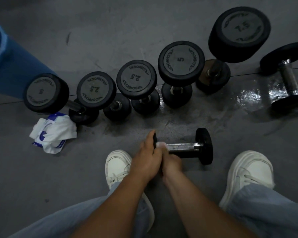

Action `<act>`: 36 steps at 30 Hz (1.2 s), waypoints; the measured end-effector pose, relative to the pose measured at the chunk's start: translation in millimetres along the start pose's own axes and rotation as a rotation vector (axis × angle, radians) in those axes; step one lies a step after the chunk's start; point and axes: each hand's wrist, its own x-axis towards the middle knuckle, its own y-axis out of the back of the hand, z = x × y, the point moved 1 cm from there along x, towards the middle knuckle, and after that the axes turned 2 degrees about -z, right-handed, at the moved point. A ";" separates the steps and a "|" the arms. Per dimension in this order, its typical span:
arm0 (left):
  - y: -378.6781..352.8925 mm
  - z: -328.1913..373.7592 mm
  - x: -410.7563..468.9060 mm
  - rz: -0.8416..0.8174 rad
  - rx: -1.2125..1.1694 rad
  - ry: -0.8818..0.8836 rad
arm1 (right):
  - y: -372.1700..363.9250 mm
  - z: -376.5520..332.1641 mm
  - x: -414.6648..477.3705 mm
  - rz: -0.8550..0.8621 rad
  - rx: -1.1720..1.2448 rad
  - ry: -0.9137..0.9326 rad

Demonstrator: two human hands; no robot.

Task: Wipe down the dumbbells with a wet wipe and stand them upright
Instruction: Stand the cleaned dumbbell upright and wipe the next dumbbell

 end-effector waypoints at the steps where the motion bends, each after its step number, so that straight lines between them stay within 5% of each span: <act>1: -1.0 0.5 -1.2 -0.003 -0.010 -0.006 | -4.6 -4.6 4.3 -0.004 0.057 -0.034; 8: -3.5 -0.4 -8.3 -0.001 -0.006 -0.010 | 10.1 1.6 -7.1 -0.178 0.090 -0.040; 12: -1.9 -0.3 -0.9 -0.006 -0.041 0.000 | -3.9 -5.3 2.1 -0.075 0.156 -0.022; 15: 0.8 0.3 1.6 -0.023 -0.025 0.001 | 21.1 3.9 -3.8 -0.187 -0.057 0.014; 18: 0.0 -2.6 1.1 -0.015 0.010 -0.021 | 48.4 20.6 5.6 -0.088 -0.432 0.017; 21: -0.8 -3.7 1.3 -0.005 0.013 -0.024 | 39.8 34.4 37.1 -0.043 -0.557 0.064; 28: 0.3 -1.6 0.3 -0.027 0.016 0.002 | 31.6 2.5 1.3 -0.329 0.106 -0.096; 36: -2.2 -3.6 1.5 0.008 0.016 0.002 | 17.6 8.8 13.6 -0.178 -0.084 -0.068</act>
